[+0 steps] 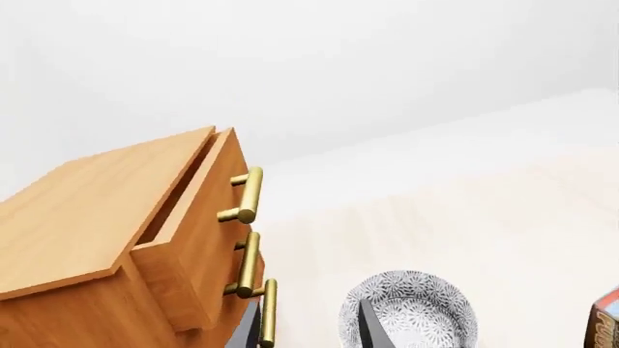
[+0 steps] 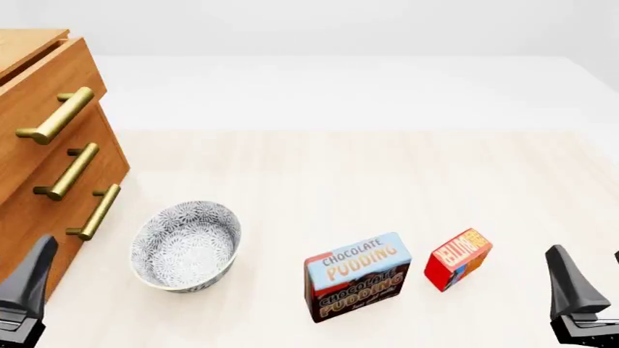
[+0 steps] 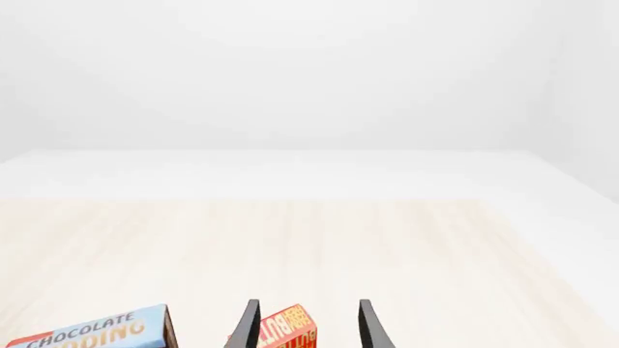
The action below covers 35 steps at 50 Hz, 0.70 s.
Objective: Put the butter at the back in the top drawer of the cabinet and close it.
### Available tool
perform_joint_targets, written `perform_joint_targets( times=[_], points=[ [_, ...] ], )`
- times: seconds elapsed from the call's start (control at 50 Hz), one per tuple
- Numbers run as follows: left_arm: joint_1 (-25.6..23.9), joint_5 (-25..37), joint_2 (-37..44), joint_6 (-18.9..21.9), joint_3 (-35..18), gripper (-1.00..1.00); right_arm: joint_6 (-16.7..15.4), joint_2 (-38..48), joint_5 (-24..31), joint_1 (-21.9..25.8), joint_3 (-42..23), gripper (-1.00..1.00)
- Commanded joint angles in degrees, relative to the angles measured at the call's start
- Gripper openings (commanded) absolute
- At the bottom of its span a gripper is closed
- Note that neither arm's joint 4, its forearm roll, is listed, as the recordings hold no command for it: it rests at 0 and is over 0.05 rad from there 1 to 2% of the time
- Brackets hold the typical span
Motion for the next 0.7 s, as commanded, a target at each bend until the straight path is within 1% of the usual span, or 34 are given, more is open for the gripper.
perform_joint_targets(
  times=[0.02,0.12,0.16,0.2,0.3,0.32,0.34,0.38,0.42,0.52,0.54,0.58,0.62,0.64,0.66,0.7],
  points=[
    [-1.4,4.8,-0.1,4.8,-4.4,1.00,0.0,0.0,0.0,0.0,0.0,1.00],
    [-2.0,6.1,0.3,6.6,-5.6,1.00,0.0,0.0,0.0,0.0,0.0,1.00],
    [-1.9,6.5,1.1,8.4,-6.2,1.00,0.0,0.0,0.0,0.0,0.0,1.00],
    [-1.8,6.7,1.4,8.7,-6.4,1.00,0.0,0.0,0.0,0.0,0.0,1.00],
    [-2.0,8.0,2.0,11.2,-7.9,1.00,0.0,0.0,0.0,0.0,0.0,1.00],
    [-2.3,7.8,3.3,11.9,-7.9,1.00,0.0,0.0,0.0,0.0,0.0,1.00],
    [-2.1,7.9,2.9,12.8,-7.7,1.00,0.0,0.0,0.0,0.0,0.0,1.00],
    [-2.4,8.2,2.9,13.1,-8.1,1.00,0.0,0.0,0.0,0.0,0.0,1.00],
    [-2.6,9.0,3.3,14.6,-8.9,1.00,0.0,0.0,0.0,0.0,0.0,1.00],
    [-2.6,9.2,3.3,15.1,-9.2,1.00,0.0,0.0,0.0,0.0,0.0,1.00],
    [-2.5,9.9,4.6,17.8,-10.0,1.00,0.0,0.0,0.0,0.0,0.0,1.00],
    [-2.2,10.2,5.1,18.7,-10.4,1.00,0.0,0.0,0.0,0.0,0.0,1.00],
    [-2.2,10.2,5.1,18.7,-10.4,1.00,0.0,0.0,0.0,0.0,0.0,1.00],
    [-2.2,10.7,6.1,19.7,-11.4,1.00,0.0,0.0,0.0,0.0,0.0,1.00],
    [-2.1,10.9,6.6,19.7,-12.1,1.00,0.0,0.0,0.0,0.0,0.0,1.00],
    [-2.1,11.2,6.6,21.7,-12.7,1.00,0.0,0.0,0.0,0.0,0.0,1.00]
  ],
)
